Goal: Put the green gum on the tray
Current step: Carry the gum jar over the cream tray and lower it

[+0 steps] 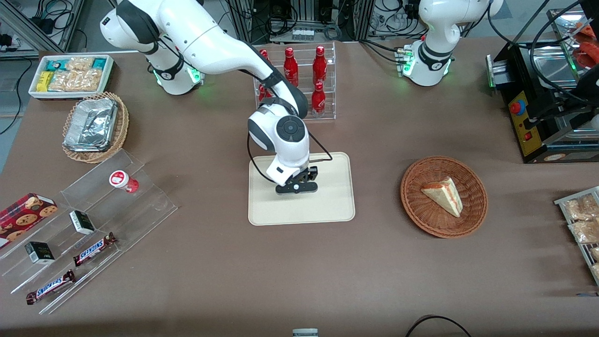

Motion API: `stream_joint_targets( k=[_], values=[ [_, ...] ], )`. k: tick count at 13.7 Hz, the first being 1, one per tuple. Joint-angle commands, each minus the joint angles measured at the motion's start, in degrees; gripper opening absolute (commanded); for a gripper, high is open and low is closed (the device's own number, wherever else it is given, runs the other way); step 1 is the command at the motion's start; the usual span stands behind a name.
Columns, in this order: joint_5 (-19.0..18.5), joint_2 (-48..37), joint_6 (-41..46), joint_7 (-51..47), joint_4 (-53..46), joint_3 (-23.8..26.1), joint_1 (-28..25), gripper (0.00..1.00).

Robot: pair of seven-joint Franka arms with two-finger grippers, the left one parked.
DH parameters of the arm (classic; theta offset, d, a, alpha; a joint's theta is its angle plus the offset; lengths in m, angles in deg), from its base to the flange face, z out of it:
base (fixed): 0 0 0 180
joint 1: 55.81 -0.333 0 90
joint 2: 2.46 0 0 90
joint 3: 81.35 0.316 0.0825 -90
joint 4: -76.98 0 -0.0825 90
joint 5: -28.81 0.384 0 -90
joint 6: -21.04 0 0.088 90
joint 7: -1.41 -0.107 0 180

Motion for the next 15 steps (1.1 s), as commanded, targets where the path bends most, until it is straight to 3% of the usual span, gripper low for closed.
stream_joint_targets(
  k=[1, 2, 3, 4, 5, 9, 12, 15],
  values=[
    [-1.09, 2.00, -0.15, -1.92, -2.30, -0.36, -0.55, 0.00],
    [-1.09, 2.09, -0.50, -1.92, -2.30, -0.36, -0.55, 0.00],
    [-1.01, 2.09, -0.50, -1.83, -2.30, -0.36, -0.46, 0.06],
    [-1.09, 2.09, -0.85, -1.66, -2.22, -0.36, -0.37, 0.64],
    [-1.09, 1.92, -0.94, -1.22, -2.22, -0.36, -0.37, 1.00],
    [-0.04, -4.21, 1.51, -1.40, -0.21, -0.27, 0.94, 1.00],
    [0.14, -13.52, 8.97, 0.18, 3.66, -0.01, 4.45, 1.00],
    [2.94, -21.96, 16.61, 0.72, 5.87, -0.09, 8.93, 1.00]
  ],
)
